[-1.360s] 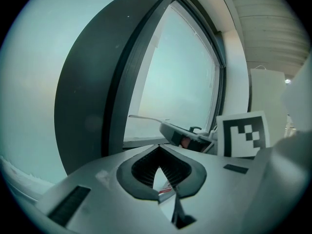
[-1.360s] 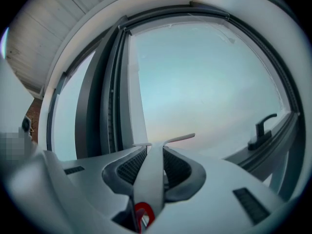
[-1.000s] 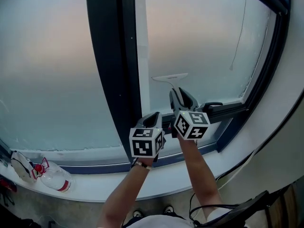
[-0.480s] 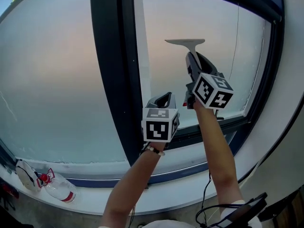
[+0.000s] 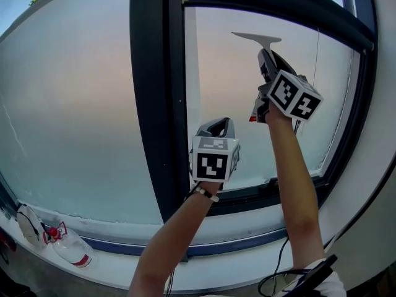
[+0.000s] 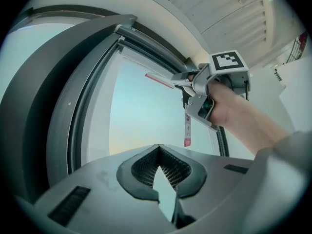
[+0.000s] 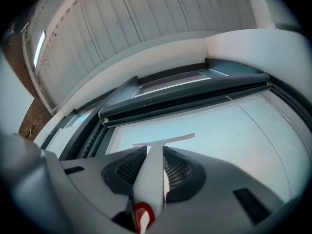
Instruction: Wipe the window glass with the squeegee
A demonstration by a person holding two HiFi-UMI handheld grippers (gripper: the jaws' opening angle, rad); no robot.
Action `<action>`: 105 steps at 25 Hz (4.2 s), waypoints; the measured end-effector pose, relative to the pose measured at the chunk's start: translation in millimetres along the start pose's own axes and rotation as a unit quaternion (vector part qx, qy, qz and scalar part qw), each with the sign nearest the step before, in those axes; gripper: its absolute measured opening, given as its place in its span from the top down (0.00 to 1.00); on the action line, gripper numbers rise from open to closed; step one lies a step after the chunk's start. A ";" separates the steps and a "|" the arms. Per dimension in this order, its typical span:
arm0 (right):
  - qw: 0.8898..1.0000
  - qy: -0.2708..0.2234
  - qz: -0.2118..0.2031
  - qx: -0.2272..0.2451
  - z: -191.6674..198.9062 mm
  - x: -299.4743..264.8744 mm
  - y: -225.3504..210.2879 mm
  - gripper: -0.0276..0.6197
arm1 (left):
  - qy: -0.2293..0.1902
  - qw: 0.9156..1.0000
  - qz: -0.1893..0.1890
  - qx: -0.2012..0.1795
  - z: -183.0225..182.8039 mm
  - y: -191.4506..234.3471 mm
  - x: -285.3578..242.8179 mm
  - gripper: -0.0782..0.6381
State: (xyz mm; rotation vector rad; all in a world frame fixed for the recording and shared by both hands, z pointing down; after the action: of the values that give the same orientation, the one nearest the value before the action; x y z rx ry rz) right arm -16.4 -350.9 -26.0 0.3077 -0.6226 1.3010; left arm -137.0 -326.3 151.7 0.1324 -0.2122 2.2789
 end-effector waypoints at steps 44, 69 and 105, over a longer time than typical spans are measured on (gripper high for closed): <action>0.999 0.042 0.004 0.024 92.0 38.4 -16.1 0.82 | 0.018 0.999 0.005 0.048 55.0 12.5 -4.7 0.89; 0.995 0.094 0.015 0.030 190.4 117.7 -36.8 0.82 | 0.054 0.995 0.011 0.084 113.6 1.3 -5.4 0.89; 0.975 0.215 0.046 -0.003 338.4 235.8 -78.8 0.82 | 0.147 0.975 0.025 0.164 245.9 -29.7 4.6 0.89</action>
State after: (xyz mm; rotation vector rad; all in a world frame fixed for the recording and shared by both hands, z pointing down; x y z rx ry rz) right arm 5.1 -367.1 393.1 -0.0131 -0.2738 1.3996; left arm -111.3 -351.9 396.7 -0.0411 0.3202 2.3340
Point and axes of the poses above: the fingertips, and each gripper's own axes: x backward along the fingers, y to its left, z out of its underside, the point moved 4 cm from there along x, backward along the fingers, and after that the axes turned 15 degrees about z, right-handed, at the moved point
